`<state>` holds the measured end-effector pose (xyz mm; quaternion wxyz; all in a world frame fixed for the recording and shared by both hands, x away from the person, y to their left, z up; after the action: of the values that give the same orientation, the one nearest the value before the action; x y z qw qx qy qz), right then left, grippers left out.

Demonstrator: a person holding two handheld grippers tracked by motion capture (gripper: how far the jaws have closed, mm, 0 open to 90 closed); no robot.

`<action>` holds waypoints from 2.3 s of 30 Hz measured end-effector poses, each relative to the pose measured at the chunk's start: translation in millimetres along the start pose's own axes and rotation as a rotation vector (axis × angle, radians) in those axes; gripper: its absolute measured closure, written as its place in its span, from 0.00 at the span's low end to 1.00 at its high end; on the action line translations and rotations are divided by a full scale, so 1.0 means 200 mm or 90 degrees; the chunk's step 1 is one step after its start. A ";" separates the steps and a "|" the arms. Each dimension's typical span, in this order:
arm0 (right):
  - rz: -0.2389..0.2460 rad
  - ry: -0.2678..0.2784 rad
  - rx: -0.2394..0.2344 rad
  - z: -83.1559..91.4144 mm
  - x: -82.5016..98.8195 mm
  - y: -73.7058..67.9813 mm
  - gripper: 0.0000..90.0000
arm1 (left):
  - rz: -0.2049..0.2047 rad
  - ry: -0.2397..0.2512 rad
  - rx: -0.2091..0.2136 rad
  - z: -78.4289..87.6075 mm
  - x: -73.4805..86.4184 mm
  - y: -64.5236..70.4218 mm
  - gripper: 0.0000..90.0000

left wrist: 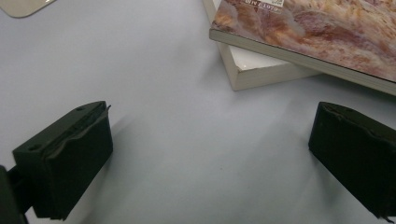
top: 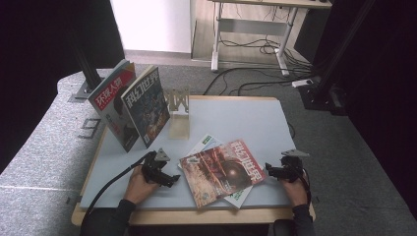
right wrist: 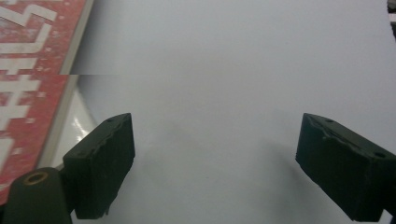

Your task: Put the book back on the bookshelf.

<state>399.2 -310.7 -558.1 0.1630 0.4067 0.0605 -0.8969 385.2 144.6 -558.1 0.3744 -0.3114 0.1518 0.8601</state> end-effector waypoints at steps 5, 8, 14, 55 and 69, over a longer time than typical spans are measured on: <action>0.001 0.024 -0.020 0.06 0.00 -0.02 0.12 | 0.007 0.020 0.048 0.02 -0.02 0.02 0.00; 0.009 0.023 -0.033 0.08 0.01 -0.04 0.10 | 0.011 0.033 0.053 0.03 -0.04 0.01 0.00; 0.013 0.033 -0.047 0.11 0.01 -0.09 0.12 | 0.018 0.059 0.063 0.05 -0.08 -0.02 0.06; 0.070 0.022 -0.105 0.21 0.10 -0.29 0.12 | -0.016 0.059 0.124 -0.05 -0.20 0.06 0.31; 0.062 0.030 -0.079 0.19 0.09 -0.26 0.12 | -0.016 0.045 0.119 -0.03 -0.19 0.09 0.31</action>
<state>344.1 -275.2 -547.6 0.2302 0.4194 0.1000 -0.8725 394.3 108.4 -537.6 0.4068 -0.3072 0.2409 0.8259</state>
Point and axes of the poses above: each handheld gripper's, and its own axes: z roughly backward along the jaws, x roughly out of its underside, y roughly to its right, the point moved 4 cm from there along -z, roughly forward along the jaws, and after that the axes turned 2 degrees about z, right-handed, at the moved point
